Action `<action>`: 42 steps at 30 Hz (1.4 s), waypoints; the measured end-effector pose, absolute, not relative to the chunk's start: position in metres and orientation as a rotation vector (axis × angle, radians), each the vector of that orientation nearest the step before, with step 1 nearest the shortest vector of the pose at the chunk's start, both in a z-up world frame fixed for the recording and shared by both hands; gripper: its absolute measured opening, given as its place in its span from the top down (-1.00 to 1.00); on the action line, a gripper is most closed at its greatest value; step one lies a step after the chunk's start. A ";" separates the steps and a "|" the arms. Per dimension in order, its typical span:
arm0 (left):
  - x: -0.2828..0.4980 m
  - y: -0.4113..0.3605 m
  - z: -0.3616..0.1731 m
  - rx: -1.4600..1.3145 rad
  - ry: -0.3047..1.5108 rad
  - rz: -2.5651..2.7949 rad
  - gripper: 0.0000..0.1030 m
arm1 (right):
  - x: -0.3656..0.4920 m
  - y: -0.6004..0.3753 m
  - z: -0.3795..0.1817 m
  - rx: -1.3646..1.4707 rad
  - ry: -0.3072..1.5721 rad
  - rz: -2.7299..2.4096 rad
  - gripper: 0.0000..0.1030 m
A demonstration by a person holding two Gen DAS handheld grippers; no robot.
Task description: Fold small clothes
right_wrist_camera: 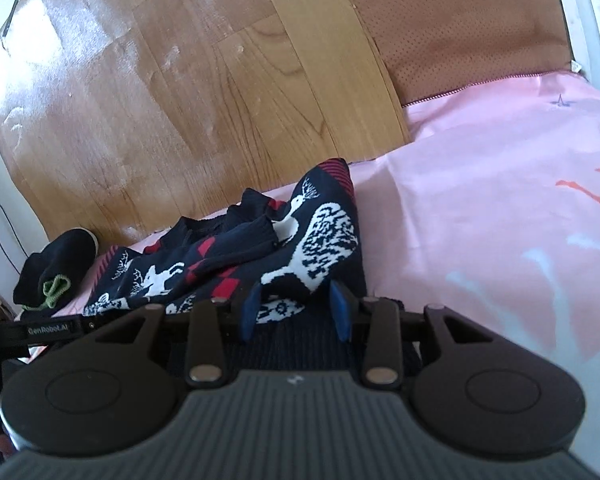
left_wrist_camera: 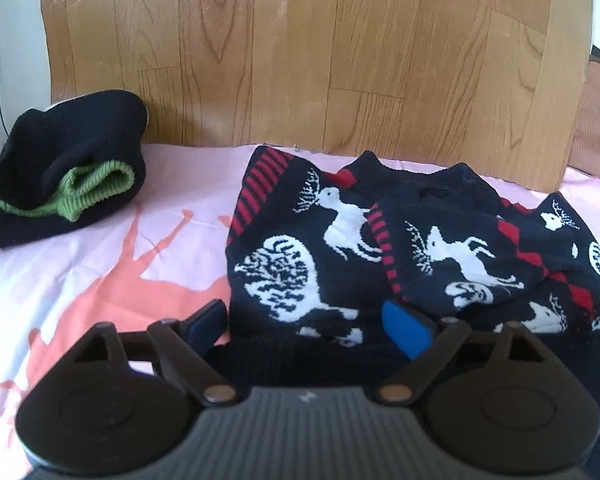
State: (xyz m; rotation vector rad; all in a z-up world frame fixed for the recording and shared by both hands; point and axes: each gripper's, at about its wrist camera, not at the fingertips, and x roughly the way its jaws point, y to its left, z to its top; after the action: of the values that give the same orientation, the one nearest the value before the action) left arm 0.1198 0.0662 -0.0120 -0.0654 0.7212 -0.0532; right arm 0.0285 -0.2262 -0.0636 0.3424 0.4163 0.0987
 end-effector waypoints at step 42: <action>0.122 0.072 -0.010 -0.139 0.722 -0.102 -0.72 | 0.255 -0.133 -0.028 -0.057 0.650 0.157 0.77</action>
State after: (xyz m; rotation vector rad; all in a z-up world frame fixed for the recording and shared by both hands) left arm 0.1217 0.0724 -0.0104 -0.1385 0.7221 -0.1016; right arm 0.2552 -0.1332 -0.0284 -0.0568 0.6503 0.1567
